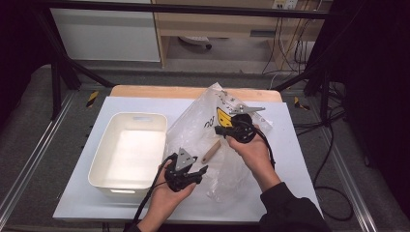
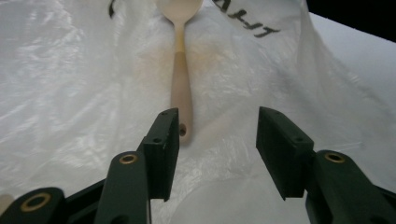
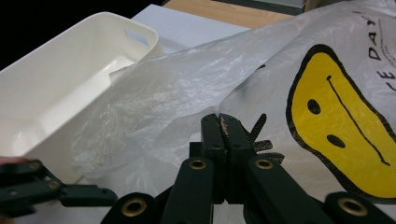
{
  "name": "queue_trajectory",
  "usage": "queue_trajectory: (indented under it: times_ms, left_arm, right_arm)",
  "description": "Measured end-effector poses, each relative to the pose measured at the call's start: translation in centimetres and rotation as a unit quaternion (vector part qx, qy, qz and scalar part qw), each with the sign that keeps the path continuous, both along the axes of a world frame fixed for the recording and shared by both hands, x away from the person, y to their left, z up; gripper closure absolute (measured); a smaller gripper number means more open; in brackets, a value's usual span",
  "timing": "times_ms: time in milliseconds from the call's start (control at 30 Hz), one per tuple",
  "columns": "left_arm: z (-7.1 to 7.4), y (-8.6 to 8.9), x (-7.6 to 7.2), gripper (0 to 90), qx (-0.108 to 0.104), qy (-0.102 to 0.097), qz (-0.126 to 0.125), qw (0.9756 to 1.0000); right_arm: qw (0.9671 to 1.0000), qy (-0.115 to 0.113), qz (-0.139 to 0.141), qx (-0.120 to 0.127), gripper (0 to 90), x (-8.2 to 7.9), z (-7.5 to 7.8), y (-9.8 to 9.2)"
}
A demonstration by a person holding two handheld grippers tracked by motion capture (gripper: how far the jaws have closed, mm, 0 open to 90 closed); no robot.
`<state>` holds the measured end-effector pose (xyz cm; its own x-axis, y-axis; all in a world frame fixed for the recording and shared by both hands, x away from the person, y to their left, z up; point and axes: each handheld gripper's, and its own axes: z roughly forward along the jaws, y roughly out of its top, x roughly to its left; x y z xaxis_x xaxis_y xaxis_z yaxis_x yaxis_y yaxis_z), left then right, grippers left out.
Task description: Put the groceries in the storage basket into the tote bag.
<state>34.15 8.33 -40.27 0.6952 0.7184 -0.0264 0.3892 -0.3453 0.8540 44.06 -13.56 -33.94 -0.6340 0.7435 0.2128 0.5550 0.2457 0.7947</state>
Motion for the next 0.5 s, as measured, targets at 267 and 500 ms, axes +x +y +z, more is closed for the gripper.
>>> queue_trajectory:
  times_ms: [267,500]
  left_arm:
    - [2.6,2.9,-0.7,46.9,-0.047,-0.006,0.026,0.9985]
    - [4.0,4.1,-0.3,42.0,-0.053,-0.009,0.039,0.9978]
  right_arm:
    - [0.9999,0.010,0.006,-0.005,90.0,-1.1,-1.8,0.3]
    - [0.9997,0.024,0.007,-0.001,90.0,-1.7,-4.2,0.4]
